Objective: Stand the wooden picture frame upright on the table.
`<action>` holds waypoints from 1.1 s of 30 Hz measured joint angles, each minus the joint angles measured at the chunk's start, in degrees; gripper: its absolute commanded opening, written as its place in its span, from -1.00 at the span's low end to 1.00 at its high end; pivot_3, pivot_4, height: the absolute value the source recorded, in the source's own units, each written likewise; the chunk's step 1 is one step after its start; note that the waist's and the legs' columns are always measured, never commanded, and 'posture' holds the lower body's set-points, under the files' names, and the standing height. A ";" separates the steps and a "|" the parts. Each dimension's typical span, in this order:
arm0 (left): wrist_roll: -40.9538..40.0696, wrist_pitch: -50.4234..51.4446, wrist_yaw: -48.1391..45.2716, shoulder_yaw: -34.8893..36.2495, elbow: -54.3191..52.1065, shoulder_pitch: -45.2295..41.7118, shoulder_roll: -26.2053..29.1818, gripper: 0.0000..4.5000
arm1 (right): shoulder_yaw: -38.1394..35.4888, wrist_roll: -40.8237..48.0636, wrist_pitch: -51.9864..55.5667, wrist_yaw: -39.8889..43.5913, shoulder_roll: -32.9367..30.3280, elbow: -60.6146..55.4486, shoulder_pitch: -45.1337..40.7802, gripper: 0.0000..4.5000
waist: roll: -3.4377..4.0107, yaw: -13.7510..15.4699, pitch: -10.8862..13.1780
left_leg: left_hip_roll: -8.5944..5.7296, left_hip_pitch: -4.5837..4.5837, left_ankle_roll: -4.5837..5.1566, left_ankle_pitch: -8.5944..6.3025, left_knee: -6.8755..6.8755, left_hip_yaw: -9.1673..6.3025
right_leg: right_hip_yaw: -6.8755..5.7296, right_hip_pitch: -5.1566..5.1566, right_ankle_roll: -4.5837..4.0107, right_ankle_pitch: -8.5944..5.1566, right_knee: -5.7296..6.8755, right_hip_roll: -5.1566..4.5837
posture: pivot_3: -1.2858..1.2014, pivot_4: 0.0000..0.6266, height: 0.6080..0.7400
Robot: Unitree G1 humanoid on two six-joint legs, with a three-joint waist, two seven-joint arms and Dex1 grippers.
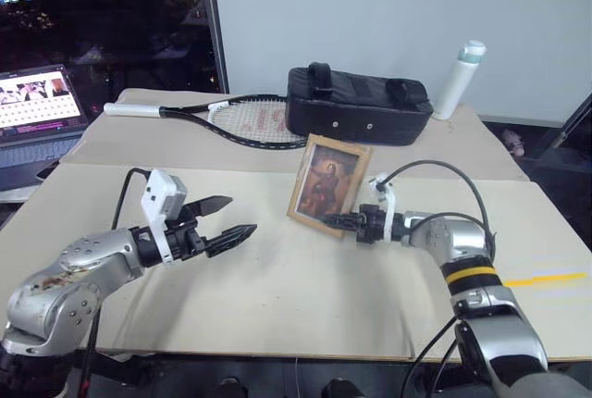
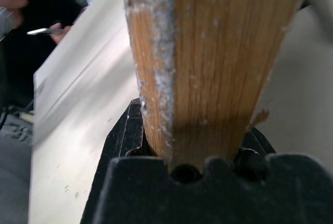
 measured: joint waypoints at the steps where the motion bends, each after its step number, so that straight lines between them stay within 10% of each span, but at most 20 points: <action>1: 0.24 0.00 -0.19 0.00 0.03 -0.17 0.00 1.00 | 0.01 -0.17 0.02 -0.08 0.02 -0.48 0.24 -0.45 | 0.00 0.01 0.00 | 0.00 -0.01 0.00 0.00 0.01 0.00 | 0.00 0.00 0.00 0.00 0.00 0.00 | 0.03 -0.52 0.03; 7: 1.11 0.06 -1.85 -0.96 1.02 -2.09 -0.32 1.00 | 1.75 -2.47 -1.12 0.18 -0.20 -4.93 3.08 -0.46 | 0.00 -0.11 0.00 | 0.00 0.02 0.00 0.00 -0.03 0.00 | 0.00 0.00 0.01 -0.01 0.00 0.00 | 0.03 -0.52 0.03; 8: 1.59 0.11 -2.20 -2.39 1.44 -3.47 -0.74 1.00 | 2.46 -3.80 -2.22 0.58 -0.47 -5.71 3.73 0.00 | 0.00 -0.10 0.00 | 0.00 0.02 0.00 0.00 -0.02 0.00 | 0.00 0.01 0.01 -0.01 0.00 0.00 | 0.03 -0.52 0.03; 15: 3.84 0.01 -3.88 -4.31 4.31 -6.10 -1.59 1.00 | 3.66 -3.64 -0.50 2.11 -1.59 -9.14 5.62 0.98 | 0.00 0.04 0.00 | 0.00 0.00 0.00 0.00 -0.02 0.00 | -0.01 0.00 0.01 0.00 0.00 0.00 | 0.03 -0.52 0.03; 24: 6.77 -3.62 -5.21 -1.92 7.95 -1.59 -3.14 1.00 | 0.03 -0.46 1.74 5.35 -13.27 -22.64 16.79 0.98 | 0.00 0.36 0.00 | 0.00 -0.04 0.00 0.00 -0.02 0.00 | 0.00 -0.01 0.02 -0.02 -0.04 0.00 | 0.03 -0.52 0.03; 33: 16.75 -9.72 -3.89 -4.61 11.62 4.85 -5.44 1.00 | -8.40 -4.96 -19.05 10.50 -25.41 -30.66 29.71 0.98 | 0.02 0.08 0.01 | 0.00 0.14 0.00 0.00 0.01 0.01 | 0.02 0.14 0.03 -0.03 -0.05 0.00 | 0.03 -0.52 0.03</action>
